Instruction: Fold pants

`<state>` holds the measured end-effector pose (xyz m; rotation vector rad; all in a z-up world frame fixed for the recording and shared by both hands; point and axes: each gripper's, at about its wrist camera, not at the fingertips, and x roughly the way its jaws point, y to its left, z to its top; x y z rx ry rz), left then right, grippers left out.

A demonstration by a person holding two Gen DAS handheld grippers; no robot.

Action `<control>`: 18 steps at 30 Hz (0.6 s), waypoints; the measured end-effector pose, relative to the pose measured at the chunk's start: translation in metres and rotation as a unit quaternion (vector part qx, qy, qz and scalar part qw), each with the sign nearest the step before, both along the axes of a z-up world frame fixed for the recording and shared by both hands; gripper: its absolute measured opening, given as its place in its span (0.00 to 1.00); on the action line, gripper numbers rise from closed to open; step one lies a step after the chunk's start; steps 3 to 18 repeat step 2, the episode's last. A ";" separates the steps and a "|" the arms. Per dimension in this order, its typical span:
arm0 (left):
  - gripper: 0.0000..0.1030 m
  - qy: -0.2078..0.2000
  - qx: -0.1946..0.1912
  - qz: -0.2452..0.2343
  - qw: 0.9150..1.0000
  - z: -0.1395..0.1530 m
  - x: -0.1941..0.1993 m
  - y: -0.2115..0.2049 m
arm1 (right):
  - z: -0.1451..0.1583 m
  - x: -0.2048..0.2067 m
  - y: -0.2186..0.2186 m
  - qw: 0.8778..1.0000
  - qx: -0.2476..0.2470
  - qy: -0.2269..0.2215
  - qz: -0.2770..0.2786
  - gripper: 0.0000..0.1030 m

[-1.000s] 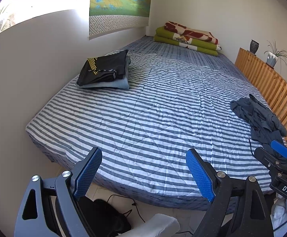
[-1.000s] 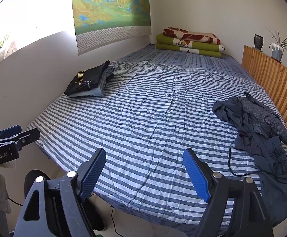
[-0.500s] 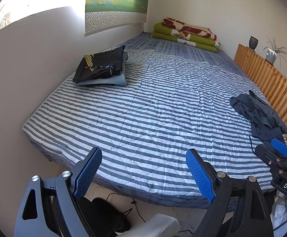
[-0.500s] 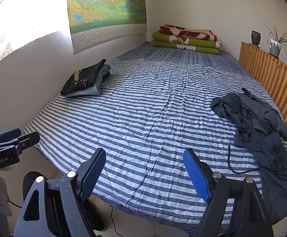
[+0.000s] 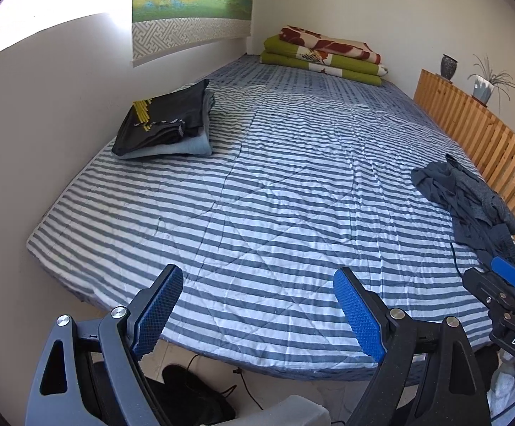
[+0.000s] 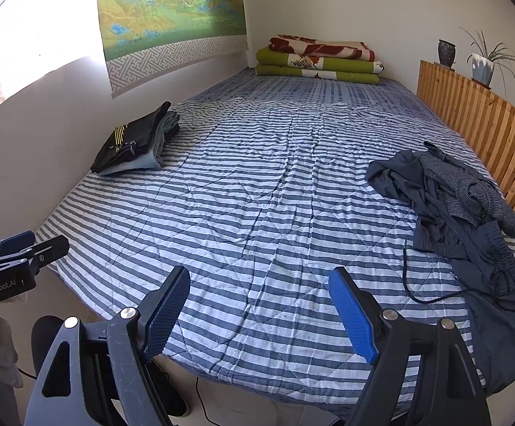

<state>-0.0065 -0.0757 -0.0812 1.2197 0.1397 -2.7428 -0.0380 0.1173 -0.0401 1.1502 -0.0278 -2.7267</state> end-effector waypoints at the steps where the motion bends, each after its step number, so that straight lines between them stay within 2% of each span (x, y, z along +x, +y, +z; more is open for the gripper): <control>1: 0.87 -0.001 -0.004 -0.006 1.000 -0.002 -0.006 0.003 | -0.002 -0.002 0.002 1.000 0.000 -0.001 -0.003 0.75; 18: 0.87 0.000 -0.004 -0.008 1.000 -0.003 -0.012 0.005 | -0.004 -0.003 0.004 1.000 0.001 -0.003 -0.007 0.75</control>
